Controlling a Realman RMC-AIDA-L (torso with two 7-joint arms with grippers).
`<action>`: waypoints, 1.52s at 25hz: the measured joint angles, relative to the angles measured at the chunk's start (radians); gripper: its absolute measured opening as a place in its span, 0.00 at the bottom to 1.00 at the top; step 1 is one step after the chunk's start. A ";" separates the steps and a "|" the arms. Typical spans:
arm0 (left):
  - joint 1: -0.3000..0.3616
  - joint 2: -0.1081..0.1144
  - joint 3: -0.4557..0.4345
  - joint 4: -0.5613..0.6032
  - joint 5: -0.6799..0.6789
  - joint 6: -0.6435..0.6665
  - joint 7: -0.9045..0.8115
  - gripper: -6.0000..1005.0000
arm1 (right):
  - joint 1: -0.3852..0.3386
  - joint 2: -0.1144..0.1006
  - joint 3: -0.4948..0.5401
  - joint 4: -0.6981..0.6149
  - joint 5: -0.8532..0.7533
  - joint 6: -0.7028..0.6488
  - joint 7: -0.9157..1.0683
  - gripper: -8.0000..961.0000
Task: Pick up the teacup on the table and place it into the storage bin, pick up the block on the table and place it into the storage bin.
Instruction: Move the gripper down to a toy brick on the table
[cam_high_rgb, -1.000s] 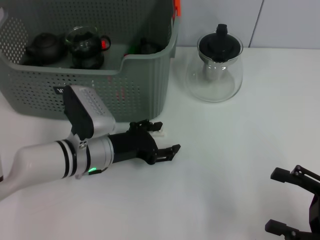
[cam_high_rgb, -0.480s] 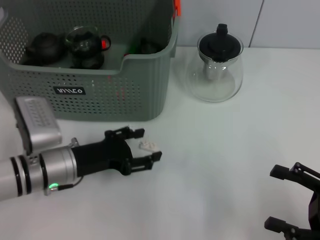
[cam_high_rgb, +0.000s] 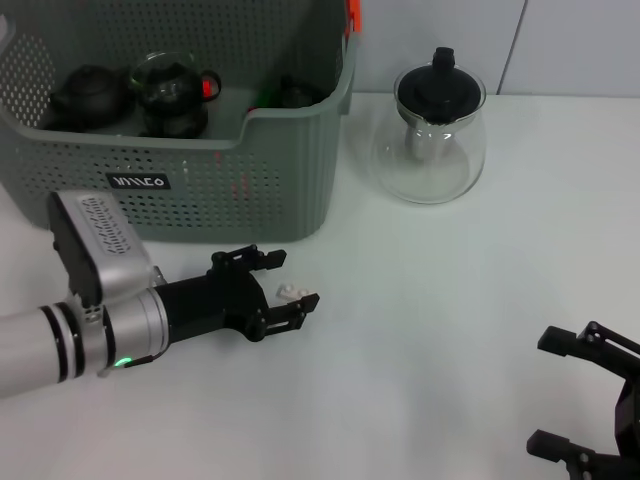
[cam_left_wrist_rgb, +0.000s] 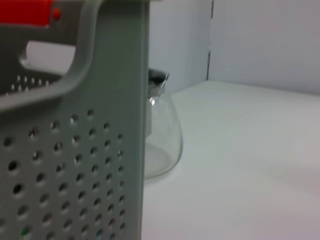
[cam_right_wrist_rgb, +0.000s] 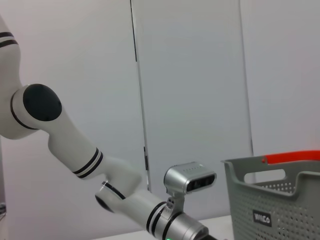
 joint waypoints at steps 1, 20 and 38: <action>-0.004 -0.001 0.001 -0.006 0.001 -0.011 0.000 0.75 | 0.000 0.000 0.008 0.000 0.000 0.000 0.000 0.98; -0.003 -0.001 0.056 -0.042 0.008 -0.023 0.017 0.73 | -0.009 0.002 0.079 0.014 -0.003 0.000 0.000 0.99; 0.050 -0.002 0.045 0.023 0.021 0.072 -0.015 0.71 | -0.002 0.000 0.085 0.014 0.001 0.000 0.011 0.99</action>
